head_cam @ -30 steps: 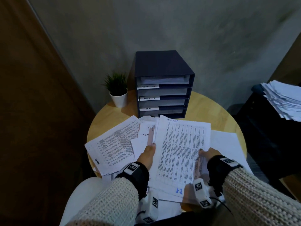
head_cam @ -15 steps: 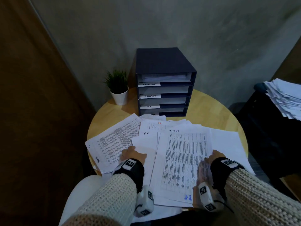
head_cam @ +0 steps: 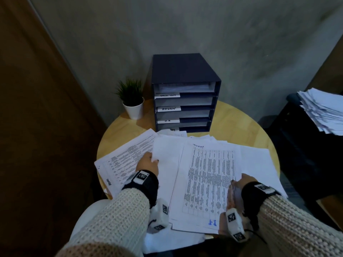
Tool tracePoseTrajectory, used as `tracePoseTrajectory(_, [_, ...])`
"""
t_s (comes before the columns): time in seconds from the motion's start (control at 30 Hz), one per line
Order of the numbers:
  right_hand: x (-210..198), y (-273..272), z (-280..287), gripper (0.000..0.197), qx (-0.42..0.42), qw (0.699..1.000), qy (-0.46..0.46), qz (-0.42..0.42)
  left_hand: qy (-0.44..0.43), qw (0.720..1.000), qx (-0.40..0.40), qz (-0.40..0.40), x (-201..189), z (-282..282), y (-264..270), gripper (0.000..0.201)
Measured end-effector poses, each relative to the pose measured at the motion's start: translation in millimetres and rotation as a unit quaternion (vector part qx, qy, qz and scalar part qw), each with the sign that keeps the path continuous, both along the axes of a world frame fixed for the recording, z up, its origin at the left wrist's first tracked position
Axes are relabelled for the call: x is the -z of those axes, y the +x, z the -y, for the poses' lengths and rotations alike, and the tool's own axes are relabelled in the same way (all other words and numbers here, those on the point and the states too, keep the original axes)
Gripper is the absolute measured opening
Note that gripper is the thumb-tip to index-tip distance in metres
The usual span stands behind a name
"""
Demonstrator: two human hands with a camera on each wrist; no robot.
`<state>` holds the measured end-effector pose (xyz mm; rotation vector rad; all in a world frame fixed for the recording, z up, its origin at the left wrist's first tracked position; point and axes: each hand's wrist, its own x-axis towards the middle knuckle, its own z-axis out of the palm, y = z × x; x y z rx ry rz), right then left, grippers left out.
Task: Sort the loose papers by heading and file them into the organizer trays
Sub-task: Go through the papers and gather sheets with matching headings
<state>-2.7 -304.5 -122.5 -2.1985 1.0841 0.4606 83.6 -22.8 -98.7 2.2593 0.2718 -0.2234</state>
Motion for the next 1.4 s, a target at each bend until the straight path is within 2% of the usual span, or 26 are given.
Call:
tracePoseTrajectory(0.07, [-4,-1,-1,0.045,-0.045,0.999,-0.021,-0.004,-0.021,0.998,-0.048,0.045,-28,0,4,0.029])
tracePoseTrajectory(0.13, [-6,-1,0,0.044,-0.046,0.999,-0.016,-0.001,-0.049,0.992,-0.066,0.091,-59,1,6,0.030])
tracePoseTrajectory(0.27, [-6,-3,2,0.046,-0.057,0.998,-0.024,-0.001,-0.137,0.967,-0.044,0.210,-111,4,6,0.030])
tracePoseTrajectory(0.37, [-8,-3,3,0.046,-0.039,0.999,-0.008,0.022,-0.226,0.941,0.006,0.251,-118,6,8,0.020])
tracePoseTrajectory(0.43, [-9,-3,4,0.048,-0.026,0.999,-0.001,0.043,-0.272,0.933,0.056,0.229,-110,7,6,0.017])
tracePoseTrajectory(0.5, [-9,-2,6,0.050,-0.013,0.998,0.014,0.060,-0.269,0.939,0.071,0.201,-96,4,2,0.016])
tracePoseTrajectory(0.57, [-8,-1,8,0.051,-0.003,0.997,0.019,0.069,-0.220,0.957,0.038,0.186,-71,-5,2,0.017])
tracePoseTrajectory(0.63, [-7,-2,10,0.053,-0.002,0.998,0.019,0.064,-0.237,0.961,0.010,0.143,-45,-15,3,0.021])
tracePoseTrajectory(0.73, [-3,-2,10,0.050,-0.003,0.998,0.020,0.059,-0.270,0.959,-0.064,0.051,-15,-26,2,0.039])
tracePoseTrajectory(0.8, [0,-2,10,0.046,-0.006,0.998,0.023,0.054,-0.347,0.928,-0.126,-0.041,-2,-29,1,0.044])
tracePoseTrajectory(0.83, [1,-1,10,0.046,-0.004,0.998,0.026,0.051,-0.332,0.931,-0.136,-0.070,1,-30,-2,0.048])
tracePoseTrajectory(0.87, [1,-1,10,0.046,-0.004,0.998,0.026,0.050,-0.320,0.932,-0.141,-0.091,3,-31,-4,0.049])
tracePoseTrajectory(1.03, [2,0,7,0.045,-0.003,0.998,0.025,0.054,-0.416,0.874,-0.202,-0.149,3,-33,-8,0.046])
tracePoseTrajectory(1.13, [5,2,8,0.050,0.001,0.997,0.039,0.060,-0.362,0.906,-0.157,-0.151,15,-35,-6,0.051])
tracePoseTrajectory(1.27, [8,5,8,0.057,0.013,0.995,0.066,0.074,-0.319,0.930,-0.075,-0.167,21,-28,-12,0.041])
tracePoseTrajectory(1.3, [8,5,7,0.055,0.013,0.995,0.068,0.074,-0.288,0.943,-0.069,-0.152,21,-25,-12,0.042])
tracePoseTrajectory(1.37, [4,6,5,0.052,0.002,0.995,0.067,0.071,-0.166,0.980,-0.045,-0.102,21,-28,-8,0.046])
tracePoseTrajectory(1.4, [2,6,5,0.050,-0.007,0.996,0.061,0.066,-0.120,0.988,-0.050,-0.078,19,-31,-4,0.045])
